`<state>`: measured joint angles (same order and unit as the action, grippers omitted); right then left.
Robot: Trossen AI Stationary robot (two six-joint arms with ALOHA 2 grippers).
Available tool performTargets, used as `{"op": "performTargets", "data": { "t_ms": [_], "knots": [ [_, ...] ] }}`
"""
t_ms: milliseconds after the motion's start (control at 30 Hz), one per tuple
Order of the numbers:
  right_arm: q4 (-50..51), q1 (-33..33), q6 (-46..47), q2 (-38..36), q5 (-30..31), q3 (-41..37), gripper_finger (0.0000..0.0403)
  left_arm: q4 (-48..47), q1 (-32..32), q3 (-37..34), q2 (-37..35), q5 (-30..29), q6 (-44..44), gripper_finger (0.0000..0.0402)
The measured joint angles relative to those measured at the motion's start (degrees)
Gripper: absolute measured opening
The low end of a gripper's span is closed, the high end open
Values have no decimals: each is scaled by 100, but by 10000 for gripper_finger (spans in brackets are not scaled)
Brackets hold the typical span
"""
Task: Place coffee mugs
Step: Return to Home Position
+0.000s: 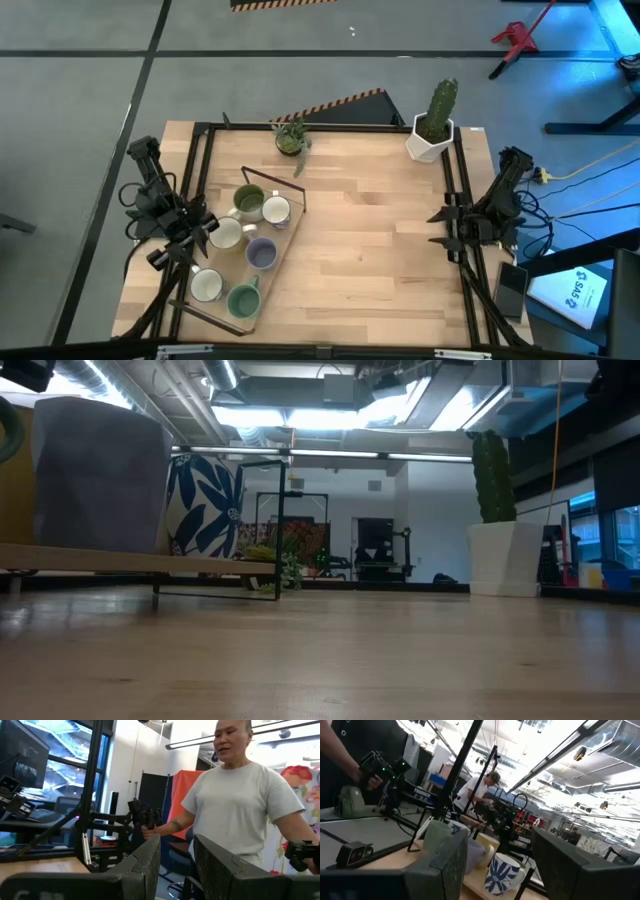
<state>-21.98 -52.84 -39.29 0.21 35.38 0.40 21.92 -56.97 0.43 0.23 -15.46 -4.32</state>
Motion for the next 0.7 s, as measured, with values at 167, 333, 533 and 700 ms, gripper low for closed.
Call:
{"op": "performTargets", "data": {
  "t_ms": [167, 333, 533, 700],
  "knots": [
    [340, 0, -2, 0, 75, 0, 205, -5, 2, 0, 0, 0, 0, 112],
    [853, 0, 32, 1, 106, 2, 205, -7, 0, 0, 0, 2, 0, 112],
    [1069, 0, 38, 0, 104, 0, 205, -7, 1, 0, 2, 4, 0, 112],
    [1207, 0, 40, 2, 25, 0, 205, -7, 2, 0, 2, 7, 0, 112]
  ]
}}
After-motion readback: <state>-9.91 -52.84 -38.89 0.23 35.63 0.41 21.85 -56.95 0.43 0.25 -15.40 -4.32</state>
